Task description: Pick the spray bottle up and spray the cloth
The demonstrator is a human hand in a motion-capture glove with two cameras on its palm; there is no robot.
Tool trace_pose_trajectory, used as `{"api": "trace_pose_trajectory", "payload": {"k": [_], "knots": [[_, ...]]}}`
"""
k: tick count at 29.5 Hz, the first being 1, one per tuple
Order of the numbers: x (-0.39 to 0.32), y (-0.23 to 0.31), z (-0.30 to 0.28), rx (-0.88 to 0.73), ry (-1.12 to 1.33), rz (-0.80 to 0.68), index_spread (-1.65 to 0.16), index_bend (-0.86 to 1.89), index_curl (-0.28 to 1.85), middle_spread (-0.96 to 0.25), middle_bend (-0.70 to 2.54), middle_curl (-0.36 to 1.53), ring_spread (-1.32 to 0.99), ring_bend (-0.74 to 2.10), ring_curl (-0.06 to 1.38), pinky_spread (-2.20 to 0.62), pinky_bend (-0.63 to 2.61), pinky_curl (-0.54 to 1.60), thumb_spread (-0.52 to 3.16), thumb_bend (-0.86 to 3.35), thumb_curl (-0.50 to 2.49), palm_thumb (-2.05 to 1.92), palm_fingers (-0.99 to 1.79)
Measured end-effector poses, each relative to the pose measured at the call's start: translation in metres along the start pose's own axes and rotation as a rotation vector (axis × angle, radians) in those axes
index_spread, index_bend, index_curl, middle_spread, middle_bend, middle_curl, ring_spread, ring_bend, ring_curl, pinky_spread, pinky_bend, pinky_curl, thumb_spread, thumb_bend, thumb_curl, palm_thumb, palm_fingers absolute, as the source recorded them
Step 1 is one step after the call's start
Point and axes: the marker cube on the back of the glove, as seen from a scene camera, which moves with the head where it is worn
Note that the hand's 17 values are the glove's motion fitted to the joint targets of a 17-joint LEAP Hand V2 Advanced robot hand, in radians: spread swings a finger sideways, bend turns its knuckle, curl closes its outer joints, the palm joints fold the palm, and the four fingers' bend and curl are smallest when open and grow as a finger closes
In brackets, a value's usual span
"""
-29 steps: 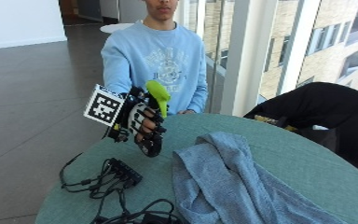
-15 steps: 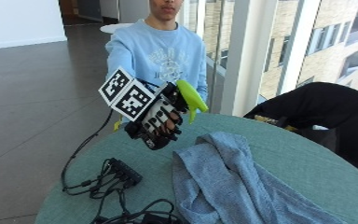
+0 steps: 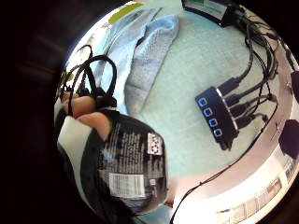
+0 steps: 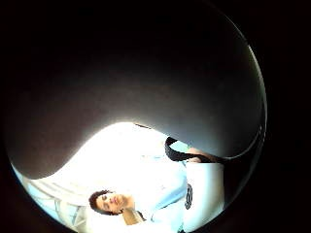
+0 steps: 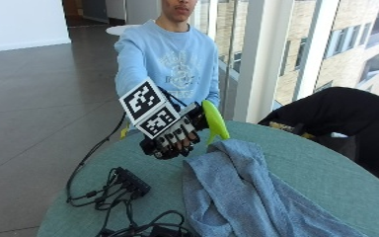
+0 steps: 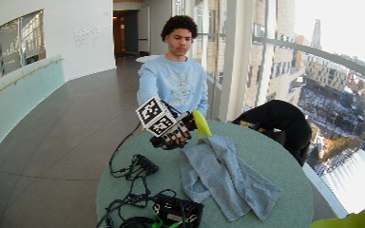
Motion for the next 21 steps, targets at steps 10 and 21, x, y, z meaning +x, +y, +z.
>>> {"api": "trace_pose_trajectory", "payload": {"k": [10, 21], "knots": [[0.0019, -0.0002, 0.0014, -0.041, 0.022, 0.033, -0.21, 0.17, 0.45, -0.05, 0.36, 0.44, -0.06, 0.47, 0.38, 0.08, 0.2, 0.34, 0.96, -0.02, 0.49, 0.88, 1.21], [0.0011, 0.0002, 0.0021, -0.039, 0.042, 0.012, -0.21, 0.16, 0.46, -0.06, 0.37, 0.45, -0.06, 0.48, 0.38, 0.06, 0.2, 0.35, 0.95, -0.02, 0.51, 0.88, 1.21]]}}
